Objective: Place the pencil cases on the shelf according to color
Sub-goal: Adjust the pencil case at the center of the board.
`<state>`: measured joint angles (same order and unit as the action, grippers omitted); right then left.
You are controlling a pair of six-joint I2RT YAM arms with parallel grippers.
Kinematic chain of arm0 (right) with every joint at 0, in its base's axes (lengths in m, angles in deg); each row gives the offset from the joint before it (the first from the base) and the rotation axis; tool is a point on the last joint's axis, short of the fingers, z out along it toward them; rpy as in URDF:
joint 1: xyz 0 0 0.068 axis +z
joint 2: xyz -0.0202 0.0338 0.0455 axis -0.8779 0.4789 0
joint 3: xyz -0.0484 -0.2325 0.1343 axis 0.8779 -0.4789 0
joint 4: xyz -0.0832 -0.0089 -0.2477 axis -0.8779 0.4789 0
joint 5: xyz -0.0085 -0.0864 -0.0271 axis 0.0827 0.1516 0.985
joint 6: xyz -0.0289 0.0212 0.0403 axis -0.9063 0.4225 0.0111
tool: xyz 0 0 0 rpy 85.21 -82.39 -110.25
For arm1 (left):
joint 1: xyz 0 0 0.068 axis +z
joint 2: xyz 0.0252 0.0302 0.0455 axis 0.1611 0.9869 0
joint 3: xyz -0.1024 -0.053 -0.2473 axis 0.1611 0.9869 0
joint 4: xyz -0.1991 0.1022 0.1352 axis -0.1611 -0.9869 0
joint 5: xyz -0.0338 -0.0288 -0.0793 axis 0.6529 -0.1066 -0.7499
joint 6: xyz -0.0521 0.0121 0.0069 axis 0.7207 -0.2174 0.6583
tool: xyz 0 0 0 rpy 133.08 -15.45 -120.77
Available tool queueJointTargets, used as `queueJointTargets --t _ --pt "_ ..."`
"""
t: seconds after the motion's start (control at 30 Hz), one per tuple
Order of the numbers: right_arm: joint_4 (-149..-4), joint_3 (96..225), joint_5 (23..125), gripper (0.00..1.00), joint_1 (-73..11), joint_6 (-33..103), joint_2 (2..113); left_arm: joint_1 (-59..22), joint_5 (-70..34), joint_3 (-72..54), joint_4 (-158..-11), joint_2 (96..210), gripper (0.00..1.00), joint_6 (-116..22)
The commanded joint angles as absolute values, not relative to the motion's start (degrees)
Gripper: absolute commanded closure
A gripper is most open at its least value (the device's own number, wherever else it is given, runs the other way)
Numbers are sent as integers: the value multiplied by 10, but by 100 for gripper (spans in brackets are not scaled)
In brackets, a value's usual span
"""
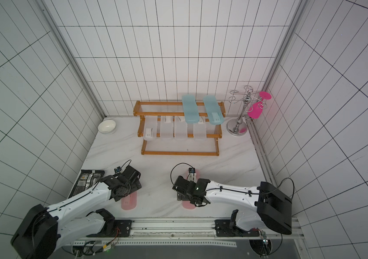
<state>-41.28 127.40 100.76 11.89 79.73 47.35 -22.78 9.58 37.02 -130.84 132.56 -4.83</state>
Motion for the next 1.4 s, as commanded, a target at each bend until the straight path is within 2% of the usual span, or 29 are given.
queueJointTargets --t 0.0,0.37,0.5,0.63,0.77,1.2,1.37 --pt "-366 1283 1025 1 134 836 495 -245 71 361 -1266 1328 2 -48" --pt "-335 1239 1026 1 155 891 483 -333 116 314 -1284 1388 2 -26" --pt "-298 1202 1039 1 155 903 411 -349 117 310 -1281 1388 2 -16" --pt "-326 1156 1025 1 155 880 319 -354 124 304 -1284 1385 2 -16" --pt "-358 1134 1010 1 163 869 279 -355 133 301 -1294 1383 2 -18" --pt "-362 1208 1033 1 205 894 429 -356 146 313 -1305 1351 2 -15" --pt "-384 1219 1035 0 210 904 454 -356 150 318 -1307 1349 2 -15"
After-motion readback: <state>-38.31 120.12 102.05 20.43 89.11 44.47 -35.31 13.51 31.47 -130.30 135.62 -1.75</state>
